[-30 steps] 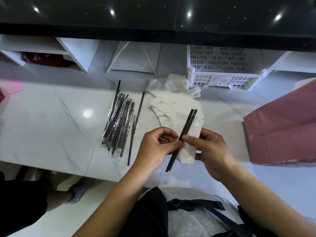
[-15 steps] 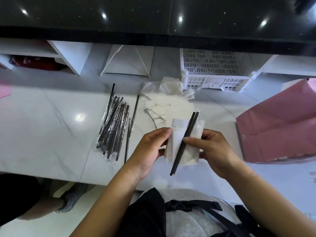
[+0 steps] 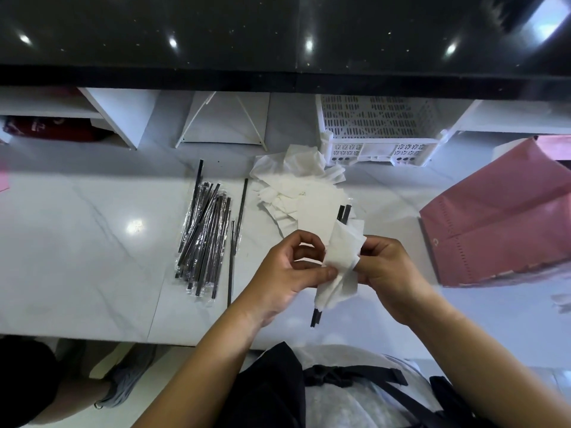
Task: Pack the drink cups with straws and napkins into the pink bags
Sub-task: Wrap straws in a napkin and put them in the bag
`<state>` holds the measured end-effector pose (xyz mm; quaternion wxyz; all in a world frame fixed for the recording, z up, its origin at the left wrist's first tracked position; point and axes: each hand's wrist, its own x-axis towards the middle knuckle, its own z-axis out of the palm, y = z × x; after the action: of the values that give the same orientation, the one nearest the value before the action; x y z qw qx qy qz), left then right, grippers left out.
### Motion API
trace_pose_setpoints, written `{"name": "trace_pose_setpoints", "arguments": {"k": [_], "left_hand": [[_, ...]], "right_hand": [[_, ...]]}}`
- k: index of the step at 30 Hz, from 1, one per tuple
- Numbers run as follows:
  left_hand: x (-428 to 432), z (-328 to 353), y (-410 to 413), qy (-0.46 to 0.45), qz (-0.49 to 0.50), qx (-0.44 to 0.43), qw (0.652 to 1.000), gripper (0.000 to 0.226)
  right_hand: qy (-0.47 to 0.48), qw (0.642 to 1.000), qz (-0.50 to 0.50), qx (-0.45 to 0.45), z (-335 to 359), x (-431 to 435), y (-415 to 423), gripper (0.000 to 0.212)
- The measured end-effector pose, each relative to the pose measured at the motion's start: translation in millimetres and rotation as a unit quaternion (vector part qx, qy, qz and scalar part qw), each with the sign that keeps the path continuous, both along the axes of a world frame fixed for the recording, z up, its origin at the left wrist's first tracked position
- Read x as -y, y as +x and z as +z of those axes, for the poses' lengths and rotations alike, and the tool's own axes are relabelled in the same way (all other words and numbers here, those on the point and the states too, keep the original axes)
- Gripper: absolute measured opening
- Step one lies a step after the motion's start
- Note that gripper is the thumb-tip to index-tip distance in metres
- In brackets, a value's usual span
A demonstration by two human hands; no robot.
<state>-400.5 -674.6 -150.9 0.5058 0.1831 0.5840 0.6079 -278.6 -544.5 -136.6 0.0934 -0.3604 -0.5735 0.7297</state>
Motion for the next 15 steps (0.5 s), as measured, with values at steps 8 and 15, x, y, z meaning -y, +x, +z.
{"name": "trace_pose_setpoints", "arguments": {"k": [8,15], "left_hand": [[2,5,-7,0.015,0.002,0.023,1.000,0.037],[1,9,4,0.043,-0.027,0.017,0.999,0.035]], "right_hand": [[-0.090,0.996,-0.022,-0.013,12,5,7,0.037],[-0.009,0.996,-0.088,-0.030,30,32,21,0.024]]}}
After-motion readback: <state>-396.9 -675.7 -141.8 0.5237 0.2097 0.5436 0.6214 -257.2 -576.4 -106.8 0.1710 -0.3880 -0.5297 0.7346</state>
